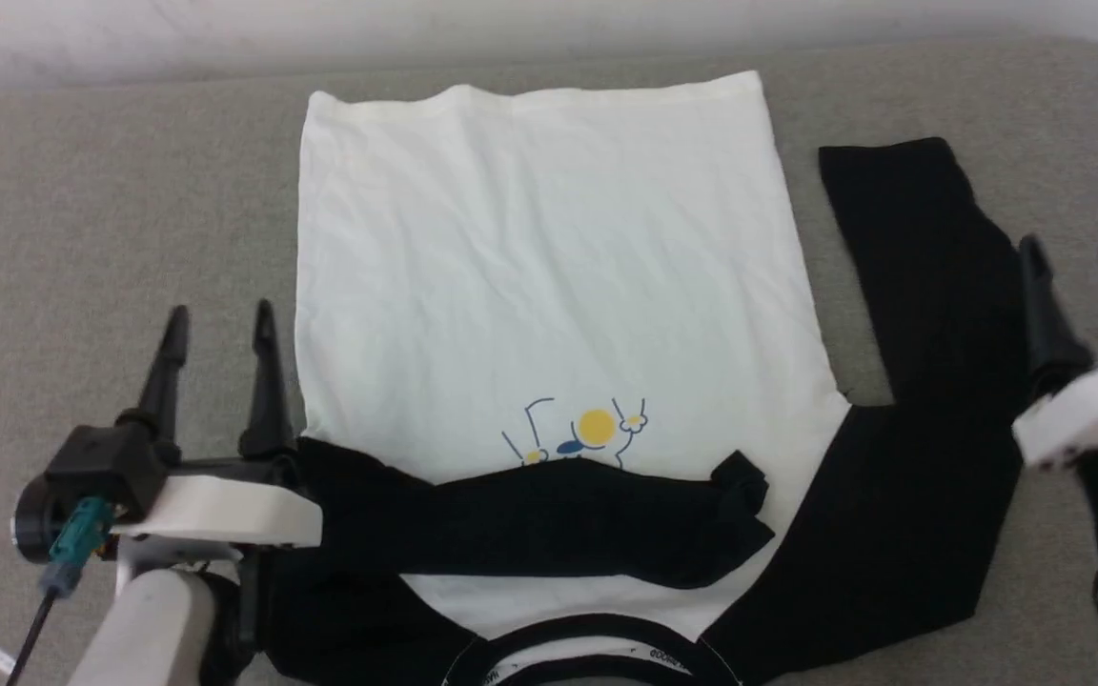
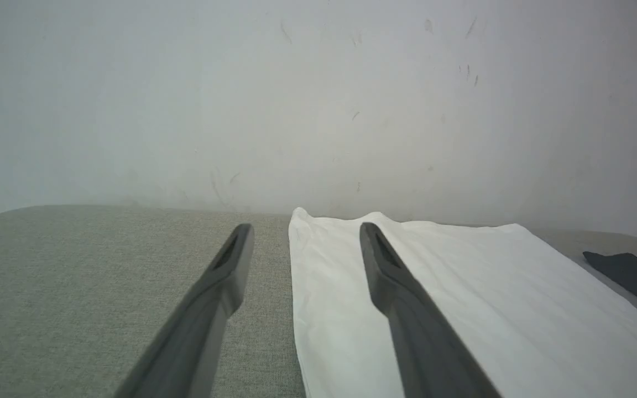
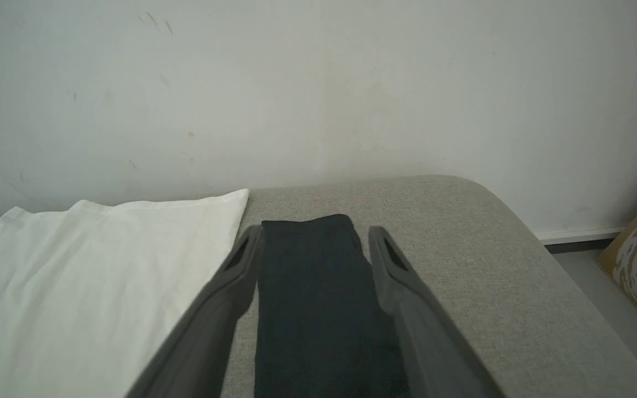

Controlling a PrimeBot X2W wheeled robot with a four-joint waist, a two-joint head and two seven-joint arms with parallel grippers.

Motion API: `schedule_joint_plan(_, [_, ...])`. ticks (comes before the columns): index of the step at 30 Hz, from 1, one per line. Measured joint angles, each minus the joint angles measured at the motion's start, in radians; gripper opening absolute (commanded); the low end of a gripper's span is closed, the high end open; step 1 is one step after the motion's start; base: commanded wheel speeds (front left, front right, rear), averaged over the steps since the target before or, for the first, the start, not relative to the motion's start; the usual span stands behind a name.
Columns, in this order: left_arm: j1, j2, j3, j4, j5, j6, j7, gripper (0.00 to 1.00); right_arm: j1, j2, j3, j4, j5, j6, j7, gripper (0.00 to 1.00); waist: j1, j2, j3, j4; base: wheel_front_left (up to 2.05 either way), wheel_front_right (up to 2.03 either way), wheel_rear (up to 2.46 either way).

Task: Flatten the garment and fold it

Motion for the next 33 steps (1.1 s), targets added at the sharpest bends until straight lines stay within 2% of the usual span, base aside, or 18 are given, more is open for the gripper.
schedule_joint_plan(4, [0.014, -0.021, 0.047, -0.049, 0.046, 0.005, -0.004, 1.00, -0.142, -0.051, -0.038, 0.124, -0.018, 0.000, 0.080, 1.00, 0.0000, 0.0000, 0.040, 0.019, 0.00, 0.00, 0.00])
schedule_joint_plan(10, [0.016, -0.087, 0.134, -0.117, 0.109, -0.001, -0.005, 1.00, -0.354, -0.105, -0.048, 0.294, -0.031, 0.000, 0.205, 1.00, 0.0001, 0.0000, 0.118, 0.046, 0.00, 0.00, 0.00])
schedule_joint_plan(19, [0.005, -0.186, 0.176, -0.132, 0.191, -0.067, -0.005, 1.00, -0.564, -0.157, -0.039, 0.502, -0.090, 0.000, 0.296, 1.00, 0.0003, 0.0000, 0.241, 0.088, 0.00, 0.00, 0.00])
schedule_joint_plan(28, [-0.019, -0.236, 0.212, -0.111, 0.231, -0.132, -0.005, 1.00, -0.666, -0.187, -0.089, 0.618, -0.152, 0.000, 0.391, 1.00, -0.0002, 0.0000, 0.310, 0.140, 0.00, 0.00, 0.00])
schedule_joint_plan(29, [-0.019, -0.240, 0.220, -0.108, 0.232, -0.137, -0.005, 1.00, -0.672, -0.188, -0.092, 0.621, -0.153, 0.000, 0.397, 0.80, -0.0001, 0.0000, 0.312, 0.144, 0.00, 0.00, 0.00])
schedule_joint_plan(30, [-0.019, -0.245, 0.227, -0.107, 0.233, -0.140, -0.005, 1.00, -0.676, -0.188, -0.092, 0.622, -0.153, 0.000, 0.401, 0.40, 0.0000, 0.0000, 0.311, 0.146, 0.00, 0.00, 0.00])
schedule_joint_plan(31, [-0.019, -0.251, 0.236, -0.106, 0.233, -0.146, -0.005, 1.00, -0.677, -0.186, -0.092, 0.624, -0.150, 0.000, 0.403, 0.16, 0.0000, 0.0000, 0.309, 0.147, 0.00, 0.00, 0.00])
schedule_joint_plan(32, [-0.018, -0.254, 0.244, -0.106, 0.233, -0.147, -0.005, 1.00, -0.676, -0.184, -0.091, 0.627, -0.147, 0.000, 0.403, 0.00, -0.0001, 0.0000, 0.305, 0.147, 0.00, 0.00, 0.00])
schedule_joint_plan(33, [-0.017, -0.257, 0.250, -0.105, 0.233, -0.154, -0.005, 1.00, -0.673, -0.182, -0.088, 0.629, -0.141, 0.000, 0.403, 0.00, -0.0001, 0.0000, 0.300, 0.146, 0.00, 0.00, 0.00])
